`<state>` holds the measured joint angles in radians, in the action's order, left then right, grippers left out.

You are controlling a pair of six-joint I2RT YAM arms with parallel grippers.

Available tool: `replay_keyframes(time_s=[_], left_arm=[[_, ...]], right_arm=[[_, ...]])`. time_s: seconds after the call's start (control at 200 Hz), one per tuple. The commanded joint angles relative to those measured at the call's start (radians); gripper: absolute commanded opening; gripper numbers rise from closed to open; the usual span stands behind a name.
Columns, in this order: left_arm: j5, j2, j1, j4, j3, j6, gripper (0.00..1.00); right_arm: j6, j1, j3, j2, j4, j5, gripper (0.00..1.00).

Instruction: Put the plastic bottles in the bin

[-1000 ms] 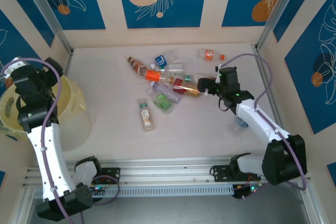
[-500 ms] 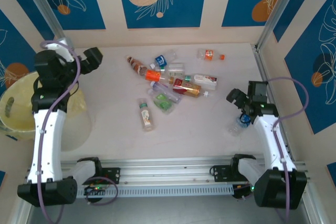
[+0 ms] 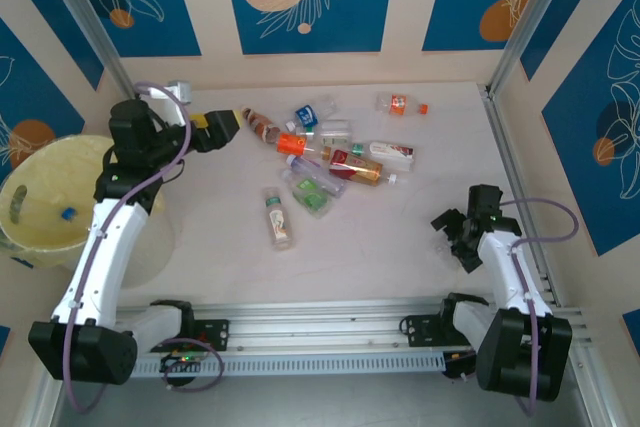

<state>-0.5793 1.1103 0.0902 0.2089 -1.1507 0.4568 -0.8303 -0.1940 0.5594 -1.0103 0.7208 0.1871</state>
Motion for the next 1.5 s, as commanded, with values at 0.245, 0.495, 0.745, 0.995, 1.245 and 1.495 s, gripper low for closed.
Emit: replay_keyframes(time_s=[0.245,0.495,0.745,0.995,1.245,1.495], left_arm=[[0.019,-0.013,0.02,-0.123,0.055,0.015,1.0],[0.038,-0.005,0.02,-0.111,0.057,0.012,1.0],[0.034,0.026,0.02,-0.113,0.057,0.028,1.0],[0.039,0.054,0.023,-0.093,0.065,0.058,1.0],[-0.001,0.099,0.045,-0.147,0.078,0.108,1.0],[-0.044,0.203,0.138,-0.21,0.059,0.142,1.0]], right_arm=[[-0.002,-0.003,-0.03,-0.114,-0.182,-0.051,0.86],[0.013,-0.001,-0.04,-0.175,-0.22,-0.049,0.86],[-0.089,0.018,-0.073,-0.185,-0.283,-0.098,0.81],[-0.017,0.032,-0.102,-0.1,-0.33,-0.07,0.58],[0.136,0.153,-0.108,0.097,-0.43,-0.145,0.45],[0.236,0.383,-0.137,0.186,-0.731,-0.271,0.42]])
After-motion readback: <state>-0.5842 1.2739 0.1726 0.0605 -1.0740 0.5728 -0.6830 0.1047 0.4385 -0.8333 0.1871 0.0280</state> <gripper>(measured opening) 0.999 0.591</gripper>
